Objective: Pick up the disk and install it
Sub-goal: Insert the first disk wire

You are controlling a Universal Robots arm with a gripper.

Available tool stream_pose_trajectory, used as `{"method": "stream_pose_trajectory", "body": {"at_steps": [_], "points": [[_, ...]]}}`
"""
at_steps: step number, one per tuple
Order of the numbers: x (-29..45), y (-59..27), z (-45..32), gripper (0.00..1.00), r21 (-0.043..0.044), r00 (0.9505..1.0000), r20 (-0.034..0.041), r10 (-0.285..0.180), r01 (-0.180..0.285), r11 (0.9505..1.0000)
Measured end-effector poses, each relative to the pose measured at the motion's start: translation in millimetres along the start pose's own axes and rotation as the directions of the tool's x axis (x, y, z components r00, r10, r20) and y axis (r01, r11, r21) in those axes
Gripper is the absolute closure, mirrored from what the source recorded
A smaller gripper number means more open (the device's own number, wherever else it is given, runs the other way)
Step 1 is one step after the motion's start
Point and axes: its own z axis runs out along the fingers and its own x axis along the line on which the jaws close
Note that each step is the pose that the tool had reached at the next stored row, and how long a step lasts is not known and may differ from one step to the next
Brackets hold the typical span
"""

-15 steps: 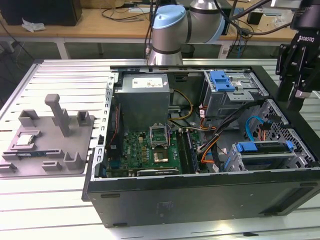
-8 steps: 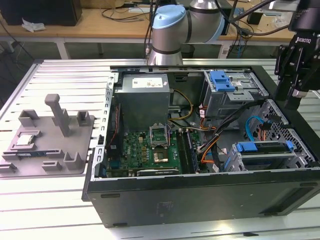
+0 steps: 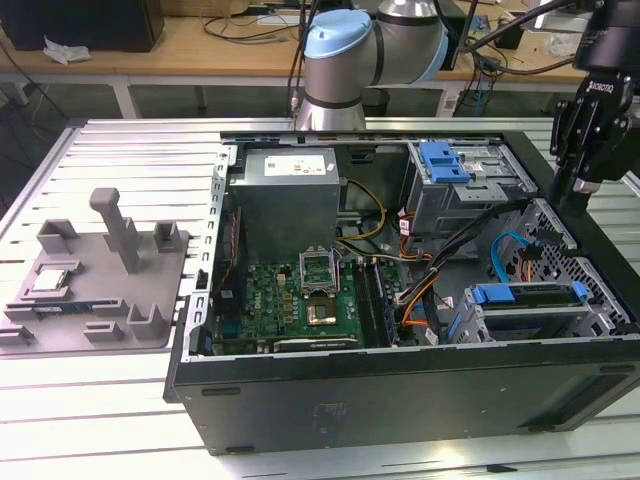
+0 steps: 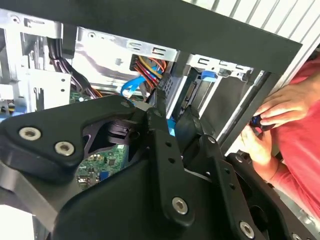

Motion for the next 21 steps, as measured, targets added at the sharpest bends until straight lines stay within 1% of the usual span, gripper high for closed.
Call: {"method": "stream_pose_trajectory", "body": {"at_steps": [2, 5, 7, 8, 9, 10, 11, 12, 13, 16, 18, 21], "points": [[-1.9, -0.3, 2.2, 0.65, -0.0044, 0.9999, -0.0016, 0.010, -0.010, 0.9999], [-5.6, -0.1, 6.4, 0.65, -0.0142, 0.9994, -0.0053, 0.035, -0.036, 0.9993], [-9.2, -1.1, 8.3, 0.65, -0.0178, 0.9990, -0.0101, 0.043, -0.043, 0.9989], [-11.3, -5.1, 9.2, 0.65, -0.0202, 0.9990, -0.0146, 0.042, -0.043, 0.9989], [-12.1, -6.6, 10.0, 0.65, -0.0240, 0.9990, -0.0163, 0.041, -0.041, 0.9989], [-12.3, -7.1, 10.2, 0.65, -0.0334, 0.9991, -0.0222, 0.037, -0.038, 0.9987], [-12.7, -7.3, 11.0, 0.65, -0.0604, 0.9990, -0.0357, 0.027, -0.029, 0.9978], [-13.3, -8.0, 11.9, 0.65, -0.0681, 0.9989, -0.0415, 0.023, -0.026, 0.9973], [-13.9, -8.7, 12.8, 0.65, -0.0699, 0.9987, -0.0454, 0.023, -0.026, 0.9972], [-14.9, -9.8, 14.2, 0.65, -0.0696, 0.9987, -0.0464, 0.023, -0.026, 0.9972], [-16.0, -12.1, 15.1, 0.65, -0.0695, 0.9986, -0.0470, 0.023, -0.026, 0.9972], [-17.6, -13.7, 18.5, 0.65, -0.0693, 0.9986, -0.0481, 0.023, -0.027, 0.9972]]}}
